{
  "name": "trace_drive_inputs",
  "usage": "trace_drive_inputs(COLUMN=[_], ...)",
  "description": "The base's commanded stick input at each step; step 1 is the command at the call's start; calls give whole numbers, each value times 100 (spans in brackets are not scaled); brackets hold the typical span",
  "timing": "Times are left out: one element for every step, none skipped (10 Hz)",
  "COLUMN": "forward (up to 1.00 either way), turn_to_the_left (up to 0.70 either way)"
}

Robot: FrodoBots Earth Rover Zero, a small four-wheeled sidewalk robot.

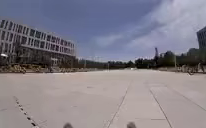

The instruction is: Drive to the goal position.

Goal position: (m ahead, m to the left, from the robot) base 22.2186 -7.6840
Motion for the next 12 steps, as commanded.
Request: trace_drive_inputs(forward=[45,45,45,45,45,45,45,45,45,45,45,45], turn_to_the_left=[0,0,0,0,0,0,0,0,0,0,0,0])
